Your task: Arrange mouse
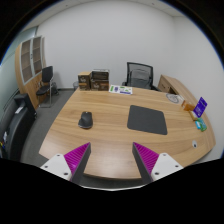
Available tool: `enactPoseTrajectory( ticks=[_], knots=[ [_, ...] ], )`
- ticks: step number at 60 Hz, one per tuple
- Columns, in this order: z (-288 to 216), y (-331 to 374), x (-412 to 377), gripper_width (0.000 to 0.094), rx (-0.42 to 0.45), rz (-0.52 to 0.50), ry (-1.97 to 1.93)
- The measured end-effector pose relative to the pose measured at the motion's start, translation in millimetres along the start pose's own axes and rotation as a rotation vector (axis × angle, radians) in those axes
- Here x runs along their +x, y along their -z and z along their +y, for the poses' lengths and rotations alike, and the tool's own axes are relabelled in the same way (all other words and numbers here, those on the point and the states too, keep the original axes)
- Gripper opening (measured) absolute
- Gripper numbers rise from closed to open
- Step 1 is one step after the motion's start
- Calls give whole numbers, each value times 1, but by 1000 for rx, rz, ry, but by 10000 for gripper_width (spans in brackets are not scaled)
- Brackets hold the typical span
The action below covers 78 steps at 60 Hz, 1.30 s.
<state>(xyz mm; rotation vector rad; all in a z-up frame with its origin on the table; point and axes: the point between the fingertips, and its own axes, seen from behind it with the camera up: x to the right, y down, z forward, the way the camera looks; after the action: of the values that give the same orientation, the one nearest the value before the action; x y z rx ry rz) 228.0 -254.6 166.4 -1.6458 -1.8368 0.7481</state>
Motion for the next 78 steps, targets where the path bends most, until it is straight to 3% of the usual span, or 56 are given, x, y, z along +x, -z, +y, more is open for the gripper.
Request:
enactPoseTrajectory(
  ticks=[32,78],
  knots=[
    [-11,-117,-129,861,8,-65,17],
    [-29,-278,-139,866,-12,18,-36]
  ],
)
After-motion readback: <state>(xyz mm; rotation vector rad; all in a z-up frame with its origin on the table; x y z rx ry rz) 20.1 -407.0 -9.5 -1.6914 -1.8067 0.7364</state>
